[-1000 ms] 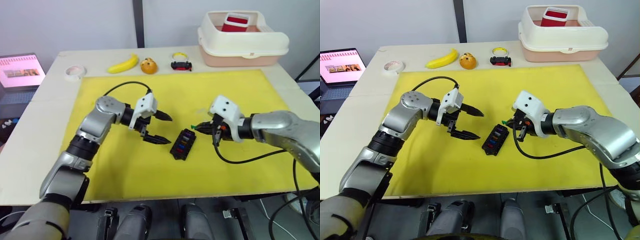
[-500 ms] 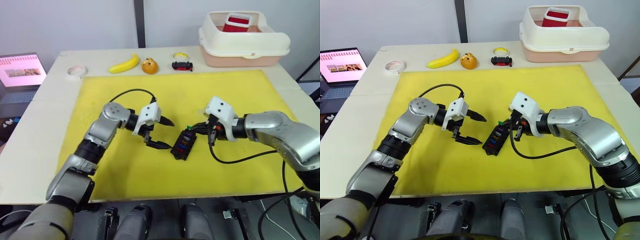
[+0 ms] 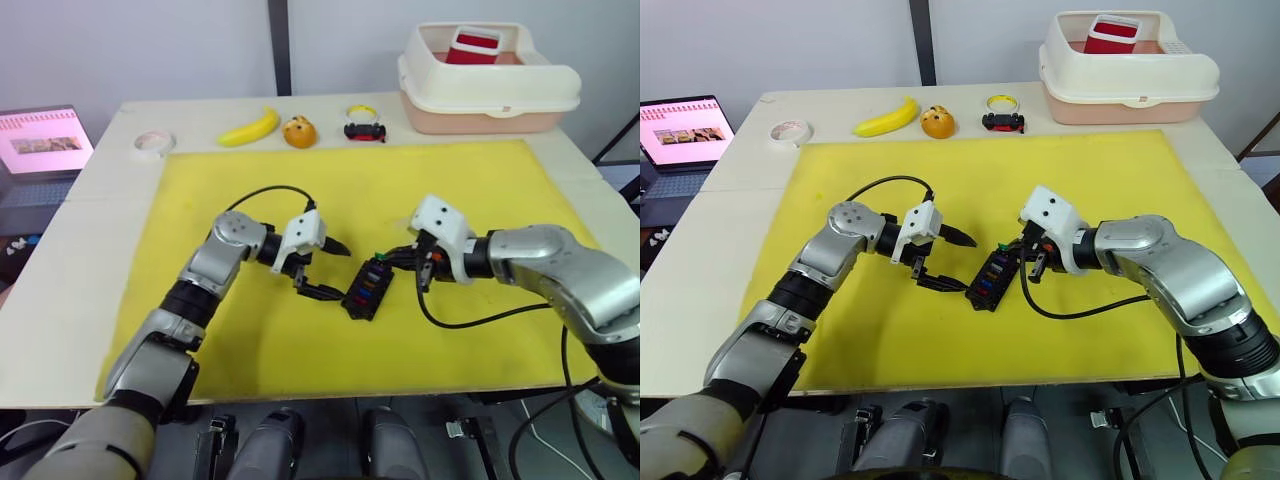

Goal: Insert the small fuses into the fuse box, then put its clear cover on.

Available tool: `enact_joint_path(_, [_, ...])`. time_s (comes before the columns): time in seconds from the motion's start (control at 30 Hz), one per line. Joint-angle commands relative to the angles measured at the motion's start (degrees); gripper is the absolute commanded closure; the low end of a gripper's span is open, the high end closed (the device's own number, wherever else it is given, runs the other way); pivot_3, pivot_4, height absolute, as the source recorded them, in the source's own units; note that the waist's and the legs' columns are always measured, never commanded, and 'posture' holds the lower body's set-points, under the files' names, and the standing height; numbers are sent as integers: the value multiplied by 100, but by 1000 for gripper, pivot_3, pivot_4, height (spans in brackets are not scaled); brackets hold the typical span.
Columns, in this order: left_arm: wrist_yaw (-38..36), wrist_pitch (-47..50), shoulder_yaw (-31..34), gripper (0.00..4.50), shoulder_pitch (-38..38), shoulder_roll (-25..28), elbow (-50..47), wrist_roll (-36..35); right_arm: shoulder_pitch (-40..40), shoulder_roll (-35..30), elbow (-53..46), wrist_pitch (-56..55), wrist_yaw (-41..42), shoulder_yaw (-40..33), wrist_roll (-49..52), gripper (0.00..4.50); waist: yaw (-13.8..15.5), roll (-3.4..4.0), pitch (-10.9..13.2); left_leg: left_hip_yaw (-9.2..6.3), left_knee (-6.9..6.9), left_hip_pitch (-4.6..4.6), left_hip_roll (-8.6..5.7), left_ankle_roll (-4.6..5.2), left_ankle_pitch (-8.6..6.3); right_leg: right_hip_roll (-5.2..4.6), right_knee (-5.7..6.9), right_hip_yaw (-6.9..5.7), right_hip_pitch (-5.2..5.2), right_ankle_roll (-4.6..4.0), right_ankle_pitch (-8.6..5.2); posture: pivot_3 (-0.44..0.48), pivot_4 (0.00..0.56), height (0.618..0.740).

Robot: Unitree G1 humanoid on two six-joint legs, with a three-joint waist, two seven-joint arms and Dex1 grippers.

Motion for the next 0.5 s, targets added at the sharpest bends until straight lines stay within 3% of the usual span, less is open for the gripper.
enact_joint_path(0.03, [37, -116, 115, 15, -154, -57, 5, 15, -9, 39, -74, 1, 47, -251, -66, 4500, -1, 0, 0, 0, 0, 0, 0, 0, 0, 0, 0, 0, 0, 0, 0, 0, 150, 740])
enact_joint_path(0.5, [22, -113, 79, 15, -275, -120, 50, 85, 14, 134, -4, -20, 94, -293, -244, 4500, 0, 0, 0, 0, 1, 0, 0, 0, 0, 0, 1, 0, 0, 0, 0, 0, 150, 740])
